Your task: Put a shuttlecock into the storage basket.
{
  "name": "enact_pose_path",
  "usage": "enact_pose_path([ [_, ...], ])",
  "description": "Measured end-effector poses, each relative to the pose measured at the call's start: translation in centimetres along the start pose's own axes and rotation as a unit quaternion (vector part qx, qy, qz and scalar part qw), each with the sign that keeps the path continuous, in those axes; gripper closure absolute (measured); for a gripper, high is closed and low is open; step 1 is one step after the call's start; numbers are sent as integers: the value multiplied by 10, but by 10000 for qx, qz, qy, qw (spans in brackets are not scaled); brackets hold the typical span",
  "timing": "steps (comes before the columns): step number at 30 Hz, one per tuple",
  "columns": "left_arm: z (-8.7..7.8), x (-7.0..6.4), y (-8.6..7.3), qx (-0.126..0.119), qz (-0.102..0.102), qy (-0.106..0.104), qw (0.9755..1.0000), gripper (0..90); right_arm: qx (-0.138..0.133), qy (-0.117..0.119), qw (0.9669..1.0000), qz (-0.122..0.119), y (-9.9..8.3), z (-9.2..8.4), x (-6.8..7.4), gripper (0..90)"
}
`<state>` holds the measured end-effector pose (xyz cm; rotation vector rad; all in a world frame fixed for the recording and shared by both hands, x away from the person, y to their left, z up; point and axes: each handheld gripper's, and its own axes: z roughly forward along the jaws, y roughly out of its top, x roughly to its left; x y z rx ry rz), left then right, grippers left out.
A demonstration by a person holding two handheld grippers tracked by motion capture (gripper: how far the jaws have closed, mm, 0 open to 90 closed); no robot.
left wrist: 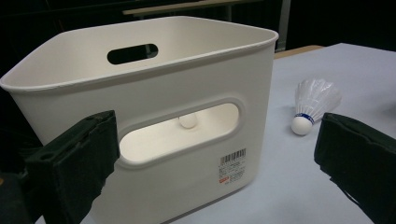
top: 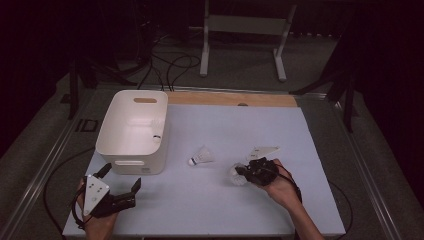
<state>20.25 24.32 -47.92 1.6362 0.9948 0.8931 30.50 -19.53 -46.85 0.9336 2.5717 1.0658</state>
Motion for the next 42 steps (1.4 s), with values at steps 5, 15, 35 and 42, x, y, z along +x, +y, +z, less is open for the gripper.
enact_pose_path([
  [5, 0, 0, 0, -2, -3, 2, 10000, 5, -20, 3, 10000, 0, 2, 1, 1, 862],
  [15, 0, 0, 0, 4, 3, 2, 10000, 5, -58, -20, 10000, -50, 12, -2, 2, 863],
  [35, 0, 0, 0, -5, 7, 3, 10000, 5, -146, -23, 9998, -99, 29, -4, 6, 862],
  [42, 0, 0, 0, 3, 4, 1, 10000, 5, -168, -37, 9998, -107, 33, -5, 6, 863],
])
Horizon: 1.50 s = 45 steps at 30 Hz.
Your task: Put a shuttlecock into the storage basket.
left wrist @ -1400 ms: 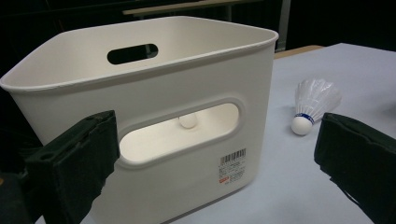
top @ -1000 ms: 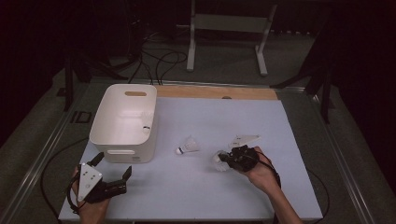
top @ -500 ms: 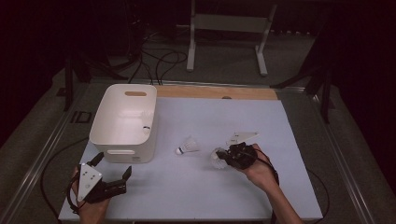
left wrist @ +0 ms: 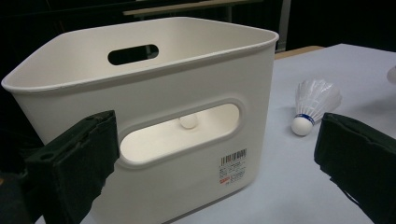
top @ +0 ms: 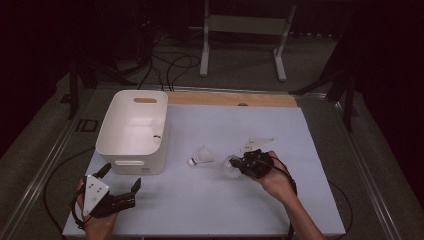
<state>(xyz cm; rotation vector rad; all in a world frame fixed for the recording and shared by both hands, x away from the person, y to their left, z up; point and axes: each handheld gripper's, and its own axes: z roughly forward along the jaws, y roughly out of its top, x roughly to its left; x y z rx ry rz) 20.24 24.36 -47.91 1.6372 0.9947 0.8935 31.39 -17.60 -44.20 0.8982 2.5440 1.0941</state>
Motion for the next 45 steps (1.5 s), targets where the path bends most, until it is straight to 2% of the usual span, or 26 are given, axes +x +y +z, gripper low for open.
enact_pose_path([
  [45, 0, 0, 0, -5, -3, -4, 10000, 6, -123, -37, 9998, -127, 29, -5, 5, 862],
])
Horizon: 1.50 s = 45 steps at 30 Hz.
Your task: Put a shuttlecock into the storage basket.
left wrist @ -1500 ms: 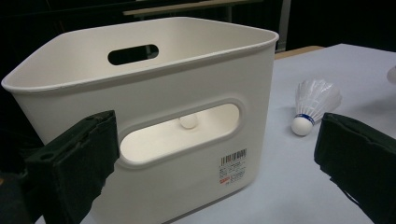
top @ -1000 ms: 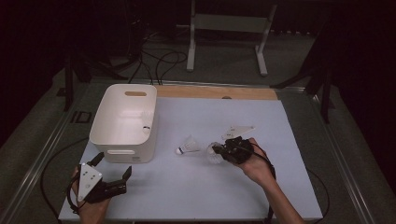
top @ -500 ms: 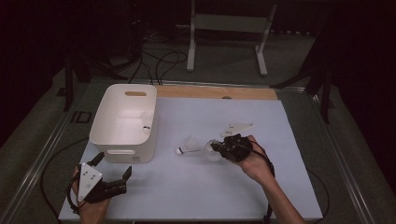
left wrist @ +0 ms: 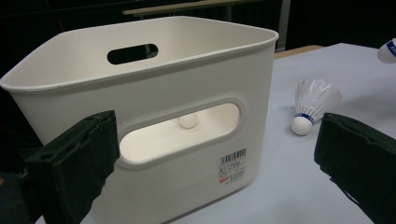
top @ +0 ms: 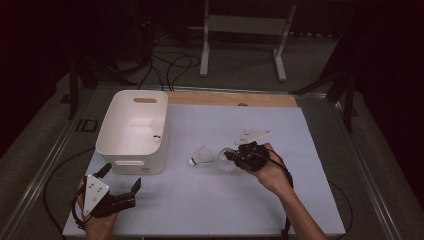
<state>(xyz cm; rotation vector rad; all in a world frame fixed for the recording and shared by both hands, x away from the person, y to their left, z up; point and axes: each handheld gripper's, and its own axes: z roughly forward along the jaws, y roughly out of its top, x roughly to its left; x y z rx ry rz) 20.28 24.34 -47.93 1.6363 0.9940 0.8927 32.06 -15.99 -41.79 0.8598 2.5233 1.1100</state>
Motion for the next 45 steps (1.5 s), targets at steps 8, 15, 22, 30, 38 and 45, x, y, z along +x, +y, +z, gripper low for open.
enact_pose_path([
  [8, 0, 0, 0, 4, 2, 3, 10000, 5, -11, -8, 10000, -39, 4, 0, 1, 862],
  [15, -1, 0, 0, 4, 0, 10, 10000, 6, -45, 5, 10000, -49, 9, 1, 3, 863],
  [22, 0, 0, 0, 3, -3, 9, 10000, 6, -73, 15, 10000, -61, 14, 2, 4, 863],
  [30, -1, 1, 0, 5, -2, 15, 10000, 5, -89, 32, 9999, -100, 18, 3, 5, 863],
  [38, -1, 1, 0, 5, -3, 19, 10000, 5, -114, 25, 9999, -99, 22, 2, 6, 863],
  [45, 0, 0, 0, 4, -2, 11, 10000, 5, -138, 55, 9998, -110, 25, 2, 6, 863],
])
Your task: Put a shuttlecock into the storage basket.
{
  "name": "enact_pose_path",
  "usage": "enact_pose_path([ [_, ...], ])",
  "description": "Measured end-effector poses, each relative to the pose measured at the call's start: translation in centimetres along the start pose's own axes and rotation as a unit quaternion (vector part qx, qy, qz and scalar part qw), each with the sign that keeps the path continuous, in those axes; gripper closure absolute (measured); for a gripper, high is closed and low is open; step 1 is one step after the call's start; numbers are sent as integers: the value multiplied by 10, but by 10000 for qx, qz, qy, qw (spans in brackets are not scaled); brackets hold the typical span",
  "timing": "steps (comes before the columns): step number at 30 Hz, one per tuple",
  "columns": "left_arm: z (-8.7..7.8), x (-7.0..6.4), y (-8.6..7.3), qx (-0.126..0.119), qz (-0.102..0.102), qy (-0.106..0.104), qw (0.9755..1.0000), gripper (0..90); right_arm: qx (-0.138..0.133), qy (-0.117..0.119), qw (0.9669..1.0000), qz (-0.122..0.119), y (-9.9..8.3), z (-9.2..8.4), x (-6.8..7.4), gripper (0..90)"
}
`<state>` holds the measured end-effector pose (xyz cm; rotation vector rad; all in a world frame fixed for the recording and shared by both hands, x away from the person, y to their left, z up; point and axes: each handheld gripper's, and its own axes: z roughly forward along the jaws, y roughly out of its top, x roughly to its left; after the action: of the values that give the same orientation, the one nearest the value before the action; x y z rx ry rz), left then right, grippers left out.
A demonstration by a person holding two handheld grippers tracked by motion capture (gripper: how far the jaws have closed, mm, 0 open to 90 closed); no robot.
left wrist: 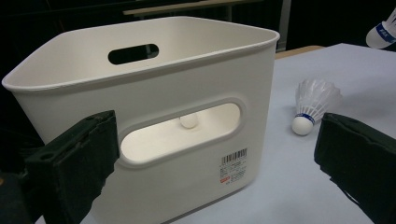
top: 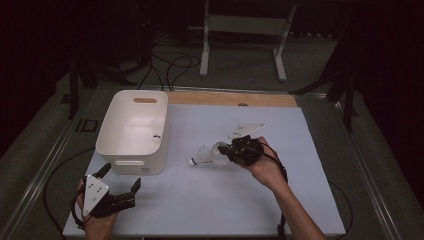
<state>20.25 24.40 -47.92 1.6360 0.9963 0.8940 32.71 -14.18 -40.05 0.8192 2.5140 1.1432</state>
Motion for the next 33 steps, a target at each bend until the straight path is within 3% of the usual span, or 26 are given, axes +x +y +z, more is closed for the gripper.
enact_pose_path([
  [33, 0, 1, 0, 2, 4, 2, 10000, 5, -59, 43, 10000, -31, 19, 2, 3, 865],
])
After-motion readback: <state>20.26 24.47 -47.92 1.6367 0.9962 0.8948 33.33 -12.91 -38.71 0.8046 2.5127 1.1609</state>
